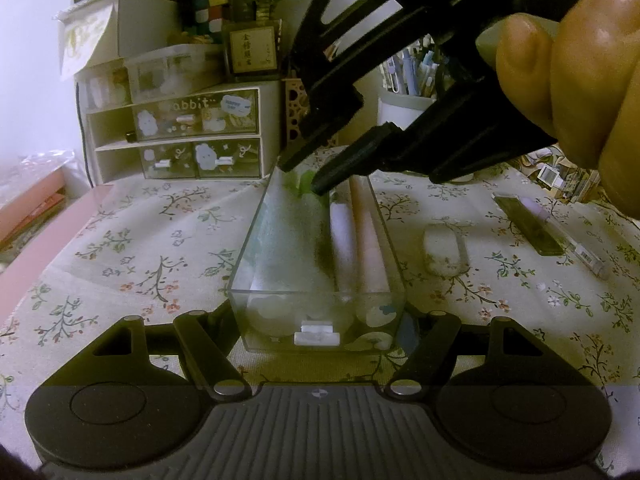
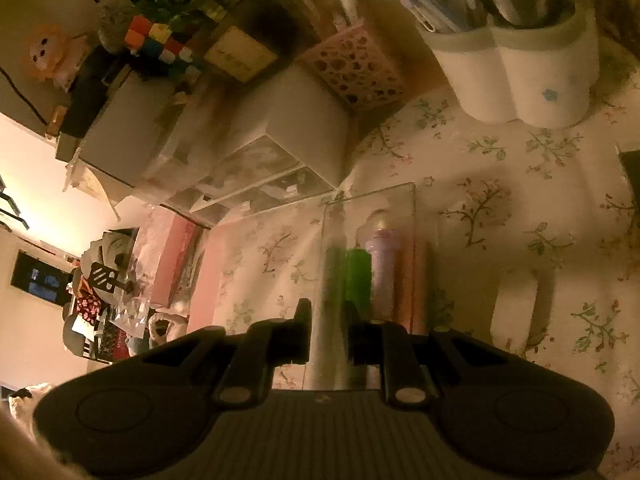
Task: Organize stationery
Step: 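Lower the white pen into the clear box and open the right tool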
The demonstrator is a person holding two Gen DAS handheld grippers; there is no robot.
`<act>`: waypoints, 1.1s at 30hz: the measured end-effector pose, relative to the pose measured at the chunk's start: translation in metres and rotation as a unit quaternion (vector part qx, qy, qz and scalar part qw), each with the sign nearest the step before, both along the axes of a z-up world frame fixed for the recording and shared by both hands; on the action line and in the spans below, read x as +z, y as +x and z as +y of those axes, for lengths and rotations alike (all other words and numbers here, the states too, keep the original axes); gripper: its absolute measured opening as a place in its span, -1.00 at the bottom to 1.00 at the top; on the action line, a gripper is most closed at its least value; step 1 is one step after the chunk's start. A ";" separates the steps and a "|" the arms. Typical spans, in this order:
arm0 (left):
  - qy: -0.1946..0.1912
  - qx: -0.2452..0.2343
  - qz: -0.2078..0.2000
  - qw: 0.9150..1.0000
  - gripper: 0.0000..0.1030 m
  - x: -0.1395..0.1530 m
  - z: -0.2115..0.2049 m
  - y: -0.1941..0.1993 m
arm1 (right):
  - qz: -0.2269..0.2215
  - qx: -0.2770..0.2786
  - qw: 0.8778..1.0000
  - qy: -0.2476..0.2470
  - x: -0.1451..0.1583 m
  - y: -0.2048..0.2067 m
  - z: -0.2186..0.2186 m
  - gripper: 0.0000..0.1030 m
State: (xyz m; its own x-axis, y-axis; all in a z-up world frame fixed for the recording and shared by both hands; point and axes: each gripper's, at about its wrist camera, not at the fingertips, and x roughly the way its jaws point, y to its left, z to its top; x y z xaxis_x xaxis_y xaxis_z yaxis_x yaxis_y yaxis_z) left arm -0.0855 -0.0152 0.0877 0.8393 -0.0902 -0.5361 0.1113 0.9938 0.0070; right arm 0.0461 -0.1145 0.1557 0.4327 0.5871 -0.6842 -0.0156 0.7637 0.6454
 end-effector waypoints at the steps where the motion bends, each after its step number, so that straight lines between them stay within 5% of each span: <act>1: 0.000 0.000 0.000 1.000 0.41 0.000 0.000 0.000 | -0.002 0.001 1.000 0.001 0.001 0.000 0.000 -0.61; 12: -0.001 0.000 0.000 1.000 0.41 0.000 0.000 0.000 | -0.073 -0.035 0.997 -0.012 0.013 -0.017 -0.046 -0.47; 17: -0.001 0.000 0.000 1.000 0.41 0.000 0.000 0.000 | -0.053 -0.071 0.995 -0.052 -0.006 -0.015 -0.073 -0.42; 24: -0.001 0.000 0.000 1.000 0.41 0.001 -0.001 0.000 | -0.028 -0.099 0.994 -0.046 -0.027 -0.025 -0.095 -0.39; 33: -0.001 0.000 0.000 1.000 0.41 0.001 0.000 0.000 | -0.055 -0.148 0.986 -0.054 -0.017 -0.046 -0.141 -0.32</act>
